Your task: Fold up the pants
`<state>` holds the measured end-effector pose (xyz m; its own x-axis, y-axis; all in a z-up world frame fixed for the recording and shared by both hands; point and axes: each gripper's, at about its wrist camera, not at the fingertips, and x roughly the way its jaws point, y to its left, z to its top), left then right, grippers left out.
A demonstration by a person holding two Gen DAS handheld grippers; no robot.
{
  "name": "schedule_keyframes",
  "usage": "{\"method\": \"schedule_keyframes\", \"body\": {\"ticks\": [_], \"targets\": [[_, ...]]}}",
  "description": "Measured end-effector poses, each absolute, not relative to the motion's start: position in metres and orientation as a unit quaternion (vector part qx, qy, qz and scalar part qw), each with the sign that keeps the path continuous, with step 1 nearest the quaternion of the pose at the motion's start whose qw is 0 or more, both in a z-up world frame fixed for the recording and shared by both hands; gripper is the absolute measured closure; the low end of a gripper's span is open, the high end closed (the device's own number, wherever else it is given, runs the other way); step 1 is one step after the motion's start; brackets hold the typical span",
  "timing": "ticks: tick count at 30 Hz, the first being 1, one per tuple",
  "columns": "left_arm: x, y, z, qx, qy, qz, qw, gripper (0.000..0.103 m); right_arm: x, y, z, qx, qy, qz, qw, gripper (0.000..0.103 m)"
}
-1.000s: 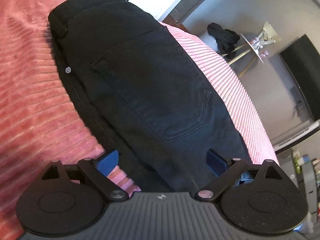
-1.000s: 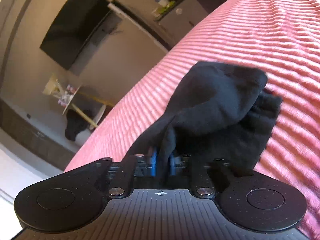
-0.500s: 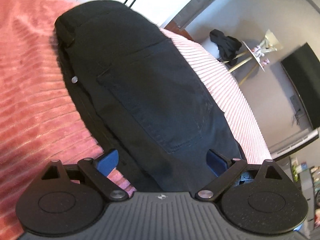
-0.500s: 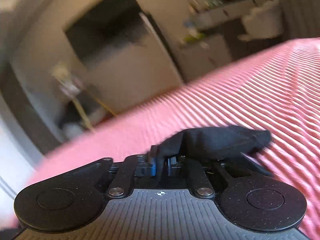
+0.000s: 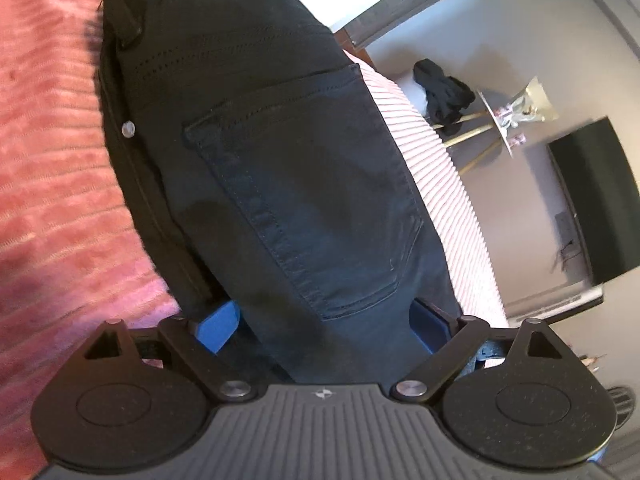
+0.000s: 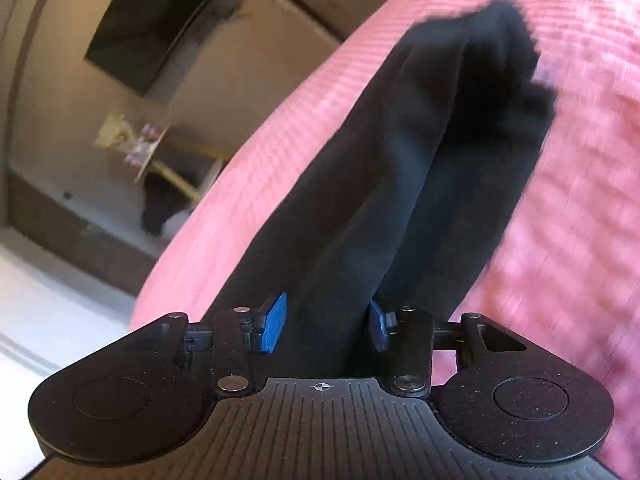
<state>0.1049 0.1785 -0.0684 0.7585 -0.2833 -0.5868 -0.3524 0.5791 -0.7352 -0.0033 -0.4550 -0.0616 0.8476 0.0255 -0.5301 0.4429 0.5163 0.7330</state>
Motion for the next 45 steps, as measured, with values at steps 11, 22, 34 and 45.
{"method": "schedule_keyframes", "body": {"ticks": [11,22,34,45], "targets": [[0.088,0.156,-0.076,-0.478,0.340,0.000,0.810,0.009,0.039,-0.348,-0.069,0.491,0.349,0.028,0.797,0.058],[0.097,0.145,-0.083,-0.487,0.355,0.016,0.798,0.073,0.052,-0.302,-0.048,0.469,0.362,0.068,0.802,0.097],[0.063,0.136,-0.064,-0.370,0.405,0.059,0.834,0.084,0.057,-0.292,-0.040,0.393,0.453,0.054,0.798,0.095],[0.048,0.144,0.012,-0.257,0.289,0.218,0.896,0.018,0.069,-0.255,0.027,0.210,0.497,0.209,0.815,0.059]]}}
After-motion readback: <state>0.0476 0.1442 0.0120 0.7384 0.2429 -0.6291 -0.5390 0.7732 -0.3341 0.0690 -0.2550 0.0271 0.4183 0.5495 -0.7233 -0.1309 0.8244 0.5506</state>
